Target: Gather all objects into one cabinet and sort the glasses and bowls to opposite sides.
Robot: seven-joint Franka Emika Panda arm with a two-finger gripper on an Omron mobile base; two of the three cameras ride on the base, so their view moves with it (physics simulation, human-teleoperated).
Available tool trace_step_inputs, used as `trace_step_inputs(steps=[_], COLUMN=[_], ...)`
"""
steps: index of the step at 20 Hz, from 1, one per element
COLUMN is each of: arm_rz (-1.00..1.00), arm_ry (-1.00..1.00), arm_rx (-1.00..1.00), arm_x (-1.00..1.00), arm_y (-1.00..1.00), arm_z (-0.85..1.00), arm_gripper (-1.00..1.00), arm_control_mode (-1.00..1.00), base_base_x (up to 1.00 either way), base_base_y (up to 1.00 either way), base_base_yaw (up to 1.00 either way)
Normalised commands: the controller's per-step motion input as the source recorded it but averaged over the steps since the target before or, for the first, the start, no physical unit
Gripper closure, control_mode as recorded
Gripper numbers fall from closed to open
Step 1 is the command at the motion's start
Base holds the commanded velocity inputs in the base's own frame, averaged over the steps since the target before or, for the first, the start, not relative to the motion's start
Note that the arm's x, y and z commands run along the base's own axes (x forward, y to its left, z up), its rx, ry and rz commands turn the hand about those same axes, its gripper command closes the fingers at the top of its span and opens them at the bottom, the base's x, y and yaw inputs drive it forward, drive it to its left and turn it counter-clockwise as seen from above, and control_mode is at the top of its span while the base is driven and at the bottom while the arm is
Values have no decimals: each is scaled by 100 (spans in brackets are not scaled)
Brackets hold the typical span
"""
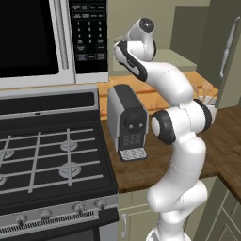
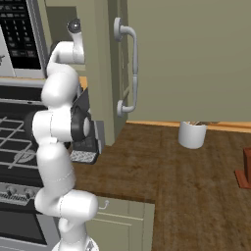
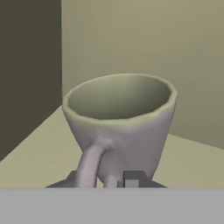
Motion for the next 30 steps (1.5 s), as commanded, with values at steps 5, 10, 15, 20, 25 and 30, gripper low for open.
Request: trace_step_inputs(steps=[5, 10, 15, 20, 25, 30], arm_rz=[-9, -2, 0, 0, 0, 0], arm_ry=[0, 0, -1, -4, -12, -14], arm_rx=[5, 6, 10, 2, 0, 0], arm_x=[32, -20, -78, -97, -100, -100], arm_y=[-12, 0, -3, -15, -15, -5], arm_z=[-11, 0, 0, -9, -36, -23], arm_gripper=[100, 100, 100, 100, 100, 100], arm_control_mode=[-100, -100, -100, -100, -100, -100], base_base_x=[0, 0, 0, 0, 0, 0], base_base_y=[0, 0, 0, 0, 0, 0], base_base_yaw=[0, 0, 0, 0, 0, 0])
